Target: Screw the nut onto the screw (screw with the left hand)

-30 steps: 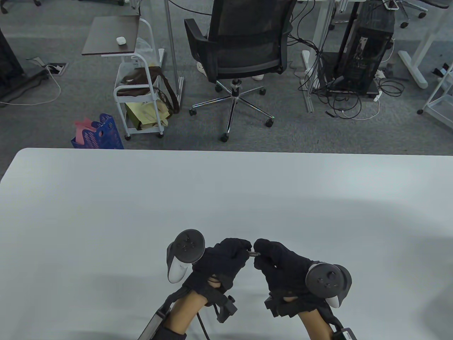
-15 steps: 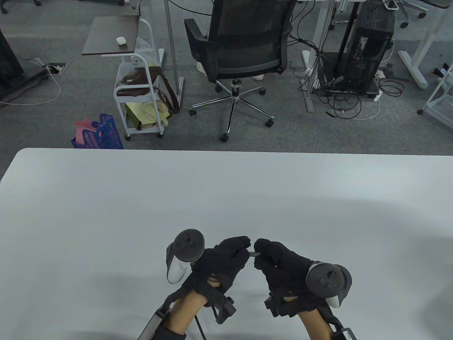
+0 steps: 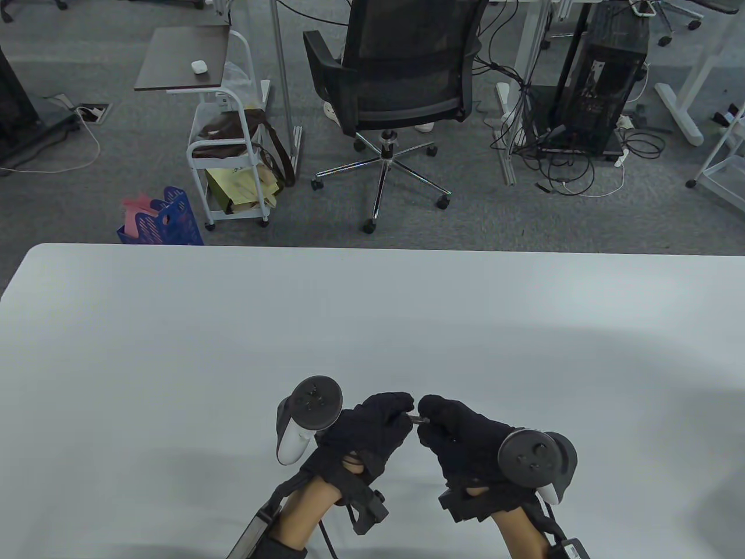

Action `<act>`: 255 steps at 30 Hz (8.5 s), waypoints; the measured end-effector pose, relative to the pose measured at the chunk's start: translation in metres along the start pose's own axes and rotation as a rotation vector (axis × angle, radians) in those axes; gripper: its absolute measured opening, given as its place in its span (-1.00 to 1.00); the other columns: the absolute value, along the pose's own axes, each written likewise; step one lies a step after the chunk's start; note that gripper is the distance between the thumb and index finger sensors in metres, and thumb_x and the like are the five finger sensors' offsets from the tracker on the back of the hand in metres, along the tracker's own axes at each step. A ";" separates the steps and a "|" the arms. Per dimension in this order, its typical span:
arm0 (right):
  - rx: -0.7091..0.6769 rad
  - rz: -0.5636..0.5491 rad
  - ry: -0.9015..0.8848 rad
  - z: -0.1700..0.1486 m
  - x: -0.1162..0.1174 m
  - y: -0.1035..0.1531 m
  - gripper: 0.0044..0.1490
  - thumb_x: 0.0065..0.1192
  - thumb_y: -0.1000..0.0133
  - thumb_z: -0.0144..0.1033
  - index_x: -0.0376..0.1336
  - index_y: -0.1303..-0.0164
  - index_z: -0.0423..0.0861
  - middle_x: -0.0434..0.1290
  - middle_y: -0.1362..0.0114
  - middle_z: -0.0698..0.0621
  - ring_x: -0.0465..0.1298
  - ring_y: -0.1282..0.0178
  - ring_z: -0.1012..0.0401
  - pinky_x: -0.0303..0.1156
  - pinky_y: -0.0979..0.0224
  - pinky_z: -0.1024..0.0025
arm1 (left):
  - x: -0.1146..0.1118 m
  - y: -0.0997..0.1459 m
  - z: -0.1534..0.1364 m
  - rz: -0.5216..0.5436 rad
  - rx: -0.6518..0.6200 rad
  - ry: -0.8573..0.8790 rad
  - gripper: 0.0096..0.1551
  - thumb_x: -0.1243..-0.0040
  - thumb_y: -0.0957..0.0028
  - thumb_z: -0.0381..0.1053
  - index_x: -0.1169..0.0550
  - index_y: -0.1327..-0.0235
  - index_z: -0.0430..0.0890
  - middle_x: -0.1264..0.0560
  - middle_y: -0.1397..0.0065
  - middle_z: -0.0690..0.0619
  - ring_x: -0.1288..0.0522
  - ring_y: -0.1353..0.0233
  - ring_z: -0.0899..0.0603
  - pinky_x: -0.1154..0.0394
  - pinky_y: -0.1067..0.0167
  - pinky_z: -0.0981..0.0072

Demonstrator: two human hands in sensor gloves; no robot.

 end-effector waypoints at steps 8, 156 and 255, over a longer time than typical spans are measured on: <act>-0.004 0.023 0.062 0.003 0.004 -0.001 -0.42 0.57 0.21 -0.20 0.49 0.00 -0.12 0.72 0.02 -0.10 0.89 0.35 0.19 0.86 0.20 0.24 | -0.001 -0.002 0.002 -0.023 -0.010 -0.039 -0.35 -0.13 0.05 0.07 -0.46 -0.21 -0.27 -0.49 -0.18 -0.33 -0.56 0.01 -0.39 -0.39 0.00 -0.27; -0.011 0.078 -0.057 -0.011 0.011 -0.005 -0.40 0.56 0.21 -0.22 0.46 -0.04 -0.10 0.70 0.00 -0.07 0.87 0.35 0.21 0.84 0.18 0.24 | -0.002 -0.002 -0.004 -0.063 0.024 -0.021 -0.33 -0.11 0.04 0.09 -0.41 -0.27 -0.24 -0.45 -0.24 -0.34 -0.55 0.00 -0.39 -0.37 -0.06 -0.30; -0.018 0.096 -0.063 -0.005 0.012 -0.006 -0.39 0.56 0.19 -0.20 0.46 -0.05 -0.11 0.70 0.02 -0.07 0.86 0.36 0.21 0.84 0.19 0.22 | -0.002 -0.001 0.004 -0.041 0.009 -0.033 -0.34 -0.09 0.06 0.08 -0.46 -0.19 -0.29 -0.49 -0.17 -0.36 -0.57 0.07 -0.37 -0.39 -0.01 -0.30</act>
Point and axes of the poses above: the tracker on the back of each hand, its own z axis roughly to the thumb side, its own y axis roughly from the fingertips to the wrist, x = y × z, the point moved 5 cm from there along -y, roughly from the wrist to the fingertips
